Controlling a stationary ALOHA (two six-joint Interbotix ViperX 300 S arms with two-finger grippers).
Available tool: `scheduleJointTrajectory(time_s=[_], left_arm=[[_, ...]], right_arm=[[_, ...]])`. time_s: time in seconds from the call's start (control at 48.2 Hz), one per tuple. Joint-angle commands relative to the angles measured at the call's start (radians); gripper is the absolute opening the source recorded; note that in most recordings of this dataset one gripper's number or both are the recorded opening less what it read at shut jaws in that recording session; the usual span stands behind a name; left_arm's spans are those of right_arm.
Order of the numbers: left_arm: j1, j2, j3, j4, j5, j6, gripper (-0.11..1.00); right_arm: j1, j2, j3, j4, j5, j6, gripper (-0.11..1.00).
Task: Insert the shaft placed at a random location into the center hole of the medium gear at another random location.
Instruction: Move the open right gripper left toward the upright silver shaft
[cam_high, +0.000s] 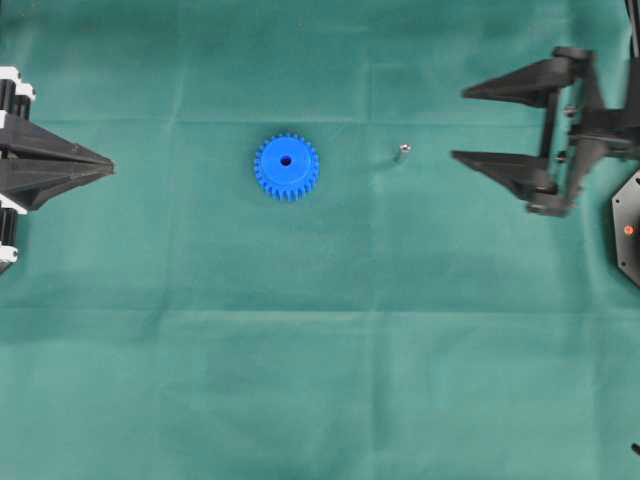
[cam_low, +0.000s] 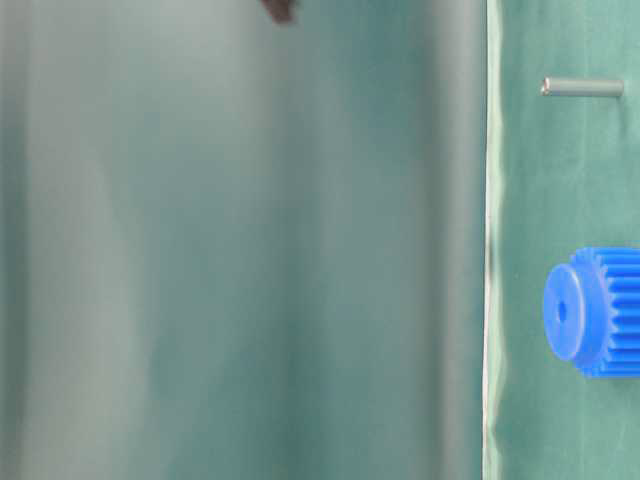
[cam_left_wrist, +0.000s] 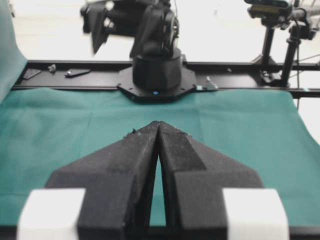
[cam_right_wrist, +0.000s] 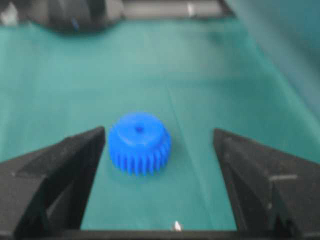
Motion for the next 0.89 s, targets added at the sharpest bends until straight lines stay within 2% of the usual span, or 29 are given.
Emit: scheduleJointTrajectory(time_s=[0.0,0.187,0.374,0.581,0.872], left_arm=[[0.0,0.005,-0.023,0.003,-0.005,0.0,0.0],[-0.002,0.006,-0.021,0.002,-0.005,0.0,0.0],[-0.002,0.006,-0.021,0.003,0.002,0.0,0.0],[0.0,0.008,-0.02,0.003,0.008,0.0,0.0],[0.0,0.008,-0.02,0.003,0.018,0.003,0.0]], right_arm=[[-0.028,0.078,-0.015,0.0,-0.06,-0.018,0.88],[-0.074,0.262,-0.034,0.003,-0.144,-0.018,0.88],[-0.075,0.39,-0.044,0.014,-0.221,-0.017,0.88],[-0.075,0.486,-0.052,0.026,-0.281,-0.011,0.88],[-0.075,0.575,-0.075,0.026,-0.285,0.003,0.88]])
